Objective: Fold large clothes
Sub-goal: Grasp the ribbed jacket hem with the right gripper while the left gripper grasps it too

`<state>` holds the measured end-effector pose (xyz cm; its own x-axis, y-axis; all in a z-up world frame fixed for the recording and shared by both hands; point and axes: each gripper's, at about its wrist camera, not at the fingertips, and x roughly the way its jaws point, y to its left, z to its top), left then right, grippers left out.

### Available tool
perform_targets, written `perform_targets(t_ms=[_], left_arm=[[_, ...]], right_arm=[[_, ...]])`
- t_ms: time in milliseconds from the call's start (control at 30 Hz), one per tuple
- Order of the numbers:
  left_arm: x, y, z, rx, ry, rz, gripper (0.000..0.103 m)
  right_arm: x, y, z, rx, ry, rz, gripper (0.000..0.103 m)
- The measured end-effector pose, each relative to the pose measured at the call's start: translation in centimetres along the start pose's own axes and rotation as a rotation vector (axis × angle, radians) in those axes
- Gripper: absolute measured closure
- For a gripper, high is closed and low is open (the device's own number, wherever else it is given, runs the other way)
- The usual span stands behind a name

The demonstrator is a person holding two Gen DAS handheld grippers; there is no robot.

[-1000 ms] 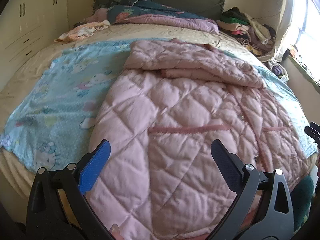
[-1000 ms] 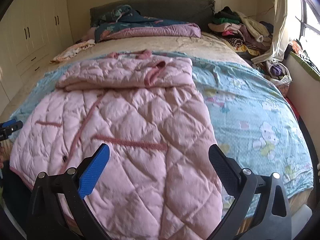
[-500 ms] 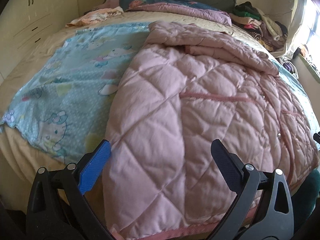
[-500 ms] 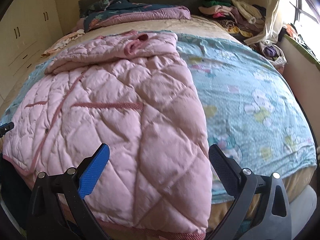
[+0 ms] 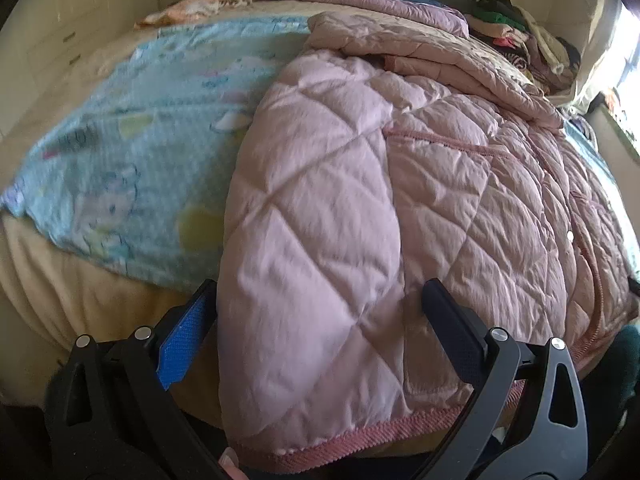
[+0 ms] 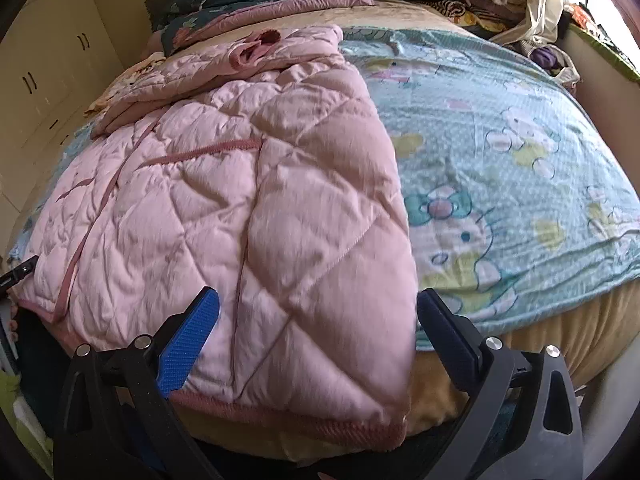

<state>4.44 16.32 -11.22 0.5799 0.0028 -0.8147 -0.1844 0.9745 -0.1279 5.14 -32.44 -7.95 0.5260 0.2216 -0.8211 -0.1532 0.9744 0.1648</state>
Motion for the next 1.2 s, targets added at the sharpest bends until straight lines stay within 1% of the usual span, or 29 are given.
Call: perform_targets(t_ms=[133,300,367,433,533,667,767,833,867,900,933,1000,1033,1067,1100,1167,1200], left_arm=[[0.0,0.8,-0.7,-0.037,0.019,-0.041,0.009],[0.3,1.4,-1.6,-0.078,0.047,-0.095,0.009],[0.1,1.4,-1.9,-0.073,0.049,-0.101,0.009],[0.0,1.3,-2.2,-0.070,0.056,-0.112,0.009],[0.0,1.2,-2.6,-0.064,0.062,-0.117,0.009],[-0.1,1.2,-2.8,-0.072,0.059,-0.123,0.009],[0.0,1.1,-2.8,-0.071,0.058,-0.121,0.009],[-0.1,1.1,-2.9,-0.076,0.054,-0.122,0.009],[-0.1,1.1,-2.9,-0.079,0.051,-0.122,0.009],[-0.2,1.1,-3.0,-0.079,0.048,-0.121,0.010],[-0.3,1.1,-3.0,-0.080,0.046,-0.122,0.011],[-0.4,1.2,-3.0,-0.083,0.040,-0.127,0.015],[-0.5,1.2,-2.9,-0.085,0.037,-0.130,0.020],[-0.6,1.2,-2.9,-0.086,0.032,-0.131,0.022],[-0.7,1.2,-2.9,-0.087,0.029,-0.131,0.027],[-1.1,1.2,-2.9,-0.085,0.018,-0.130,0.038],[-1.2,1.1,-2.8,-0.081,0.013,-0.129,0.046]], right_arm=[[-0.1,-0.3,-0.8,0.012,0.012,0.038,0.004],[-0.4,-0.3,-1.5,0.009,0.020,0.064,0.005],[-0.5,-0.2,-1.9,0.001,0.024,0.070,0.006],[-0.7,-0.2,-2.2,-0.004,0.027,0.081,0.010],[-0.9,-0.2,-2.6,-0.006,0.028,0.094,0.012],[-0.8,-0.6,-3.1,0.012,0.047,0.126,0.016],[-0.8,-0.7,-3.5,0.019,0.049,0.141,0.024],[-1.1,-0.7,-3.5,0.016,0.039,0.146,0.040],[-1.3,-0.7,-3.5,0.015,0.031,0.147,0.045],[-1.7,-0.8,-3.4,0.013,0.017,0.148,0.055],[-1.9,-0.9,-3.3,0.013,0.009,0.158,0.063],[-2.7,-1.1,-3.1,0.023,-0.019,0.200,0.071],[-3.1,-1.2,-2.8,0.027,-0.033,0.210,0.074],[-3.3,-1.2,-2.7,0.027,-0.041,0.214,0.074],[-3.6,-1.2,-2.5,0.028,-0.051,0.221,0.075],[-3.9,-1.1,-2.2,0.027,-0.061,0.240,0.075],[-3.8,-1.1,-2.0,0.026,-0.060,0.242,0.074]])
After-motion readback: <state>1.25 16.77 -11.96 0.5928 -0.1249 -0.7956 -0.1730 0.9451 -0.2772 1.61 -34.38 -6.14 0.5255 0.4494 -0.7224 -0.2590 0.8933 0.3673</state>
